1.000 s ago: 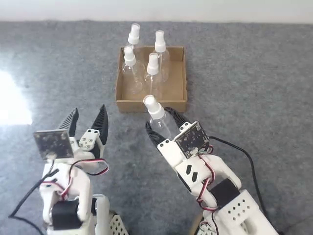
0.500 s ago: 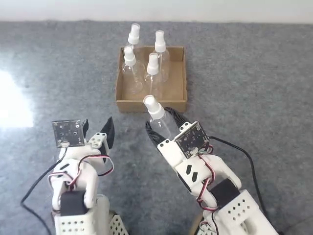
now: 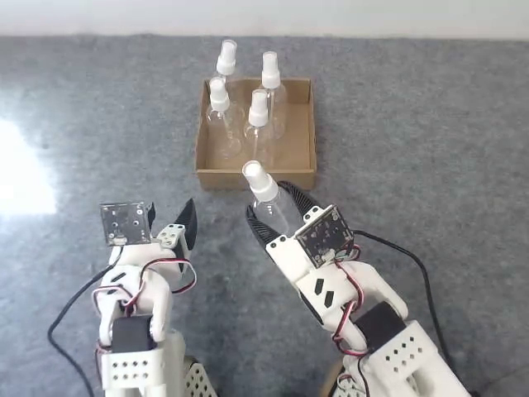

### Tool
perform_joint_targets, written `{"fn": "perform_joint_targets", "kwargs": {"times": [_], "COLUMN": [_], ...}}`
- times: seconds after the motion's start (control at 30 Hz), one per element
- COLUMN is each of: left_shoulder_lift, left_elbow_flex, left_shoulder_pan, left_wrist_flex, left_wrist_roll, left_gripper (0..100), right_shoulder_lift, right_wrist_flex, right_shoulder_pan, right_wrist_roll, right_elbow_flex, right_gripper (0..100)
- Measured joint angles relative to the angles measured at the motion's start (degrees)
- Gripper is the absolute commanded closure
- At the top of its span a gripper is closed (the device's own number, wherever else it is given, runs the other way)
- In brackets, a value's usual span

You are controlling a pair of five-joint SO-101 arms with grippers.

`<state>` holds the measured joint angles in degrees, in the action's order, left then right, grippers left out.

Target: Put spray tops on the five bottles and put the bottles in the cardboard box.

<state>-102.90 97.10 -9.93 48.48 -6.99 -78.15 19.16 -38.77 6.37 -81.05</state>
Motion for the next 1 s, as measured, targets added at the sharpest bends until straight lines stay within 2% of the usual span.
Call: {"fn": "perform_joint_targets", "kwargs": {"times": [0.1, 0.37, 0.5, 0.67, 1.0], "left_shoulder_lift": [0.0, 0.0, 0.0, 0.0, 0.0], "left_elbow_flex": [0.0, 0.0, 0.0, 0.0, 0.0], "left_shoulder_pan": [0.0, 0.0, 0.0, 0.0, 0.0], "left_wrist_flex": [0.4, 12.2, 16.0, 17.2, 17.2], "left_wrist_roll": [0.0, 0.0, 0.0, 0.0, 0.0], "left_gripper": [78, 78, 78, 78, 78], "right_shoulder_lift": [0.0, 0.0, 0.0, 0.0, 0.1], "right_wrist_flex": [0.0, 0.0, 0.0, 0.0, 0.0], "right_shoulder_pan": [0.0, 0.9, 4.0, 6.2, 6.4], "right_wrist_roll": [0.0, 0.0, -3.6, -5.9, -6.1], "right_elbow_flex": [0.0, 0.0, 1.6, 5.7, 14.1], "right_gripper": [98.5, 98.5, 98.5, 98.5, 98.3]}}
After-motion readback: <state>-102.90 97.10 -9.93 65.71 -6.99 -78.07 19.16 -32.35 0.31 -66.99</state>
